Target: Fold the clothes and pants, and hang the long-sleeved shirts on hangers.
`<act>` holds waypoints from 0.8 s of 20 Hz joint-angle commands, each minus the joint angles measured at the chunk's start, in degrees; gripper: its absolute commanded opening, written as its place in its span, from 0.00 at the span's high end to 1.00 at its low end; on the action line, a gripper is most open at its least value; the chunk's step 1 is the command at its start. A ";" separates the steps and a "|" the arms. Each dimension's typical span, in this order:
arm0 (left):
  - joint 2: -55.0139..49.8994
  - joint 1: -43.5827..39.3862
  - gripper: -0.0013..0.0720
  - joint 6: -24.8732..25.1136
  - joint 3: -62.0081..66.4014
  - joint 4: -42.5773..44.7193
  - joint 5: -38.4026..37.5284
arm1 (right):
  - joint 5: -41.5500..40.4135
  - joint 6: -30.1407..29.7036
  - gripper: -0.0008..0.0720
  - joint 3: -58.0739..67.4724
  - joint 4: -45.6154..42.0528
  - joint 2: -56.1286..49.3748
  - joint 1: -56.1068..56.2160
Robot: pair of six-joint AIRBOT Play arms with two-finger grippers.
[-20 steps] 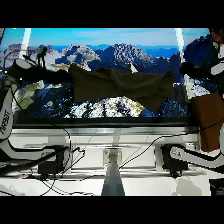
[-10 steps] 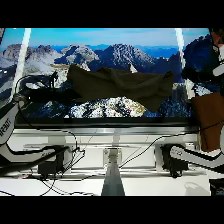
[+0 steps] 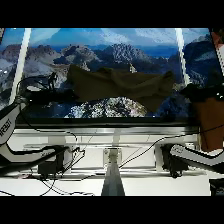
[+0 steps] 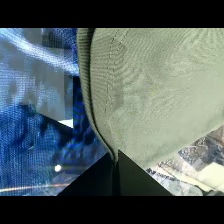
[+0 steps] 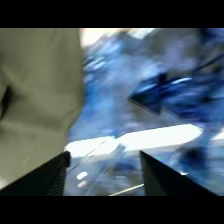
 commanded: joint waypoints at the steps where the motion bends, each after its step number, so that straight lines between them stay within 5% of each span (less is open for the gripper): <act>1: 0.04 0.02 0.96 0.09 -0.07 -0.42 0.22 | -6.97 -4.76 0.26 -8.33 10.60 -0.07 1.75; 7: 0.04 0.02 0.96 0.04 -0.07 -0.42 0.20 | -24.26 2.45 0.30 -9.05 12.61 -4.63 8.66; 9: 0.04 0.02 0.96 0.07 -0.07 -0.42 0.22 | -26.49 3.63 0.49 -9.05 12.72 -5.77 8.85; 11: 0.07 0.02 0.96 0.07 0.00 -0.42 0.17 | -26.71 2.99 0.86 -8.68 12.63 -5.79 8.85; 12: 0.07 0.02 0.96 0.07 0.22 -0.42 -0.04 | -25.40 2.93 0.95 -7.72 12.52 -5.75 8.85; 16: 2.45 0.98 0.96 0.04 6.80 -0.42 -7.54 | -15.54 -4.52 0.95 0.81 11.63 -2.64 8.81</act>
